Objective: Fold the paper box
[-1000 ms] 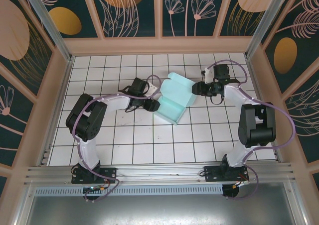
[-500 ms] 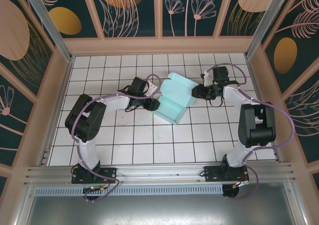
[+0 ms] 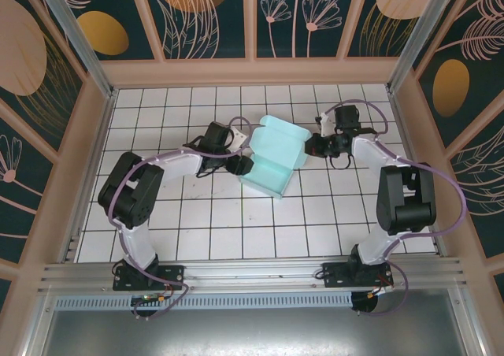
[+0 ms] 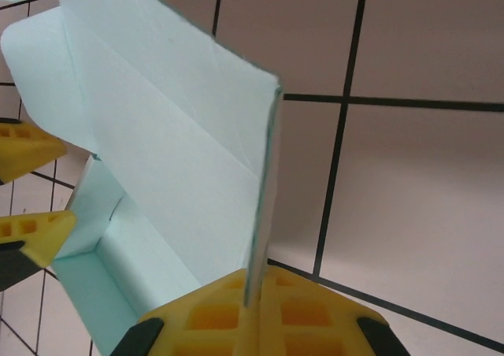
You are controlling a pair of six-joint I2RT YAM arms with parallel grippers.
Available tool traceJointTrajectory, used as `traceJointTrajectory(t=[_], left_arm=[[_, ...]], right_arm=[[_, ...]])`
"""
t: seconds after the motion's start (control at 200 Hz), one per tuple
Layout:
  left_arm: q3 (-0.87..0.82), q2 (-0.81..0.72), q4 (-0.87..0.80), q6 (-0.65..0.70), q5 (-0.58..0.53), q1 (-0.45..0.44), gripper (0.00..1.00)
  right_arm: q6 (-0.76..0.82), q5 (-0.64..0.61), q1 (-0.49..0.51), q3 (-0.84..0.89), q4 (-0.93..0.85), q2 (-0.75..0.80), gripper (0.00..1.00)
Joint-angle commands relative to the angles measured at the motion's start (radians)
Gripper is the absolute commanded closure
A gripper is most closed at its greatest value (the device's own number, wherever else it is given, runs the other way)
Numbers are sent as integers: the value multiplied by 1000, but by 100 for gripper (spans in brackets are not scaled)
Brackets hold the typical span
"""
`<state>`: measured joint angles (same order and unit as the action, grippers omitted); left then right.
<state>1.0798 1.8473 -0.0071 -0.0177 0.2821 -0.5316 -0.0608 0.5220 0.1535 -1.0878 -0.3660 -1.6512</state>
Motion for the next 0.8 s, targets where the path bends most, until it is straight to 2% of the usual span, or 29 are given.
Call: traceJointTrajectory(t=[0.0, 0.065, 0.12, 0.255, 0.355, 0.516, 0.746, 0.791], left_arm=[[-14, -96, 125, -96, -9, -5, 24], [8, -118, 134, -143, -5, -5, 22], [57, -110, 80, -152, -4, -5, 23], [175, -76, -101, -157, -37, -4, 35], [224, -54, -197, -132, -28, -5, 41], [258, -36, -261, -116, -61, -5, 60], [310, 10, -286, -107, 37, -5, 61], [316, 20, -287, -107, 41, -5, 64]], right_arm=[[100, -110, 44, 32, 47, 80, 100], [141, -167, 69, 46, 74, 115, 100], [183, -223, 96, 53, 85, 141, 100], [258, -319, 144, 47, 85, 181, 100], [280, -319, 151, 38, 79, 199, 100], [305, -320, 162, 40, 77, 216, 100], [305, -312, 173, 45, 78, 222, 100], [306, -310, 175, 46, 77, 224, 100]])
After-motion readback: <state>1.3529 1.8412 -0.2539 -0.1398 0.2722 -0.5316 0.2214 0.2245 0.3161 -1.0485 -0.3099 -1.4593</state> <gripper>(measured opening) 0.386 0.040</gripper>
